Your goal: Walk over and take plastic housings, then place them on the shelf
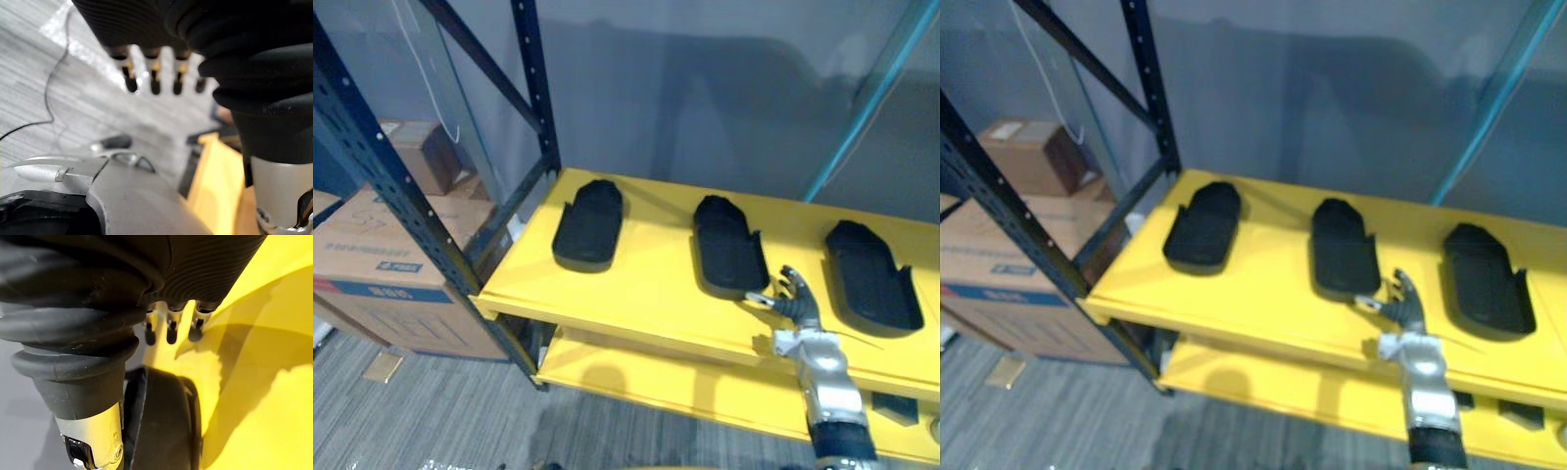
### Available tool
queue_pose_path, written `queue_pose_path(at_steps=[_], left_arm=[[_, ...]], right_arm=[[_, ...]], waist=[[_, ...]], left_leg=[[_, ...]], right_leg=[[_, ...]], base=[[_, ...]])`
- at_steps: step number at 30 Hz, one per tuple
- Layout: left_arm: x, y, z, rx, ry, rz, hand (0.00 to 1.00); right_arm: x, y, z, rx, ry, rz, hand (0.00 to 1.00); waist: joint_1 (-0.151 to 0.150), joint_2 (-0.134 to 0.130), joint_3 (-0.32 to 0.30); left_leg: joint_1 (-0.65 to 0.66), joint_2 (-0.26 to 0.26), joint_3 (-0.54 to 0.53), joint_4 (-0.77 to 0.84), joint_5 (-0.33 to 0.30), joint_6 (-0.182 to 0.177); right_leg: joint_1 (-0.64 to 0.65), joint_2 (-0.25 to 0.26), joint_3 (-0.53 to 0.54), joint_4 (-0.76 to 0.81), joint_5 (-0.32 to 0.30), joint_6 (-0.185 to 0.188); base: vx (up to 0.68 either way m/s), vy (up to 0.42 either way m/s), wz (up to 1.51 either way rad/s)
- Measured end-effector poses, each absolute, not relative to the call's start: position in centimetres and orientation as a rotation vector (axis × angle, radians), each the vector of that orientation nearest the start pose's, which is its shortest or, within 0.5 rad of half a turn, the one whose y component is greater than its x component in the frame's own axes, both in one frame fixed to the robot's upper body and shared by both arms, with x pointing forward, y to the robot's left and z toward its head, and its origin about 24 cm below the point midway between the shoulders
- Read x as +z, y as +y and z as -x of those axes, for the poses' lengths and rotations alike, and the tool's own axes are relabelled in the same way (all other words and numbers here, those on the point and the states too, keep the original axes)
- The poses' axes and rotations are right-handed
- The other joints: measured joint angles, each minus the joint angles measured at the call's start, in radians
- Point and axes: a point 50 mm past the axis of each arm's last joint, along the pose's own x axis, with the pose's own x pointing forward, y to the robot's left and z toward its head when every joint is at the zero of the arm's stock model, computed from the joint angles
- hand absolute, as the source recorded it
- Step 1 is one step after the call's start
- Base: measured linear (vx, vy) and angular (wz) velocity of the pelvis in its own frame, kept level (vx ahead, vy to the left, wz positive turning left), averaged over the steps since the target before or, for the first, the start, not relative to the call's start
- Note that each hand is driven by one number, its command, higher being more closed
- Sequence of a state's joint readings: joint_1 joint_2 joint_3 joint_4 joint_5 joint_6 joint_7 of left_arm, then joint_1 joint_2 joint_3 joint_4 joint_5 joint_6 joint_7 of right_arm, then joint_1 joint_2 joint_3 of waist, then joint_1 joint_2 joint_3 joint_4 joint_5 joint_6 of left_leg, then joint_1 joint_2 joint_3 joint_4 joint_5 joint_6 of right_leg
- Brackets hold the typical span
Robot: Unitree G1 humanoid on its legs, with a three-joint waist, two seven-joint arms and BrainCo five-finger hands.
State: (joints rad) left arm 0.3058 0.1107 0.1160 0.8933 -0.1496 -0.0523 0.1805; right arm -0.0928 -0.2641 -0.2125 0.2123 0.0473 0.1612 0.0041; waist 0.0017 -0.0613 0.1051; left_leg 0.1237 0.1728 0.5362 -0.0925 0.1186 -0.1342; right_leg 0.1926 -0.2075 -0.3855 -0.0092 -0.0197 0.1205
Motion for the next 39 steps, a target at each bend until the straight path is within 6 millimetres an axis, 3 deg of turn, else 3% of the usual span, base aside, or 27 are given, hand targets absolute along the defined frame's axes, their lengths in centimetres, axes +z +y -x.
queue_pose_path(at_steps=[39], left_arm=[[-15.53, 22.55, -3.73, 0.480, 1.118, -0.015, 0.00]], right_arm=[[2.76, -24.75, -26.60, -0.022, 0.264, 0.132, 0.00]], waist=[[-0.006, -0.007, 0.004]], left_leg=[[0.015, 0.001, 0.018, 0.000, -0.009, -0.006]], right_leg=[[0.002, -0.001, 0.011, 0.000, -0.005, 0.001]], base=[[0.00, 0.000, -0.01]])
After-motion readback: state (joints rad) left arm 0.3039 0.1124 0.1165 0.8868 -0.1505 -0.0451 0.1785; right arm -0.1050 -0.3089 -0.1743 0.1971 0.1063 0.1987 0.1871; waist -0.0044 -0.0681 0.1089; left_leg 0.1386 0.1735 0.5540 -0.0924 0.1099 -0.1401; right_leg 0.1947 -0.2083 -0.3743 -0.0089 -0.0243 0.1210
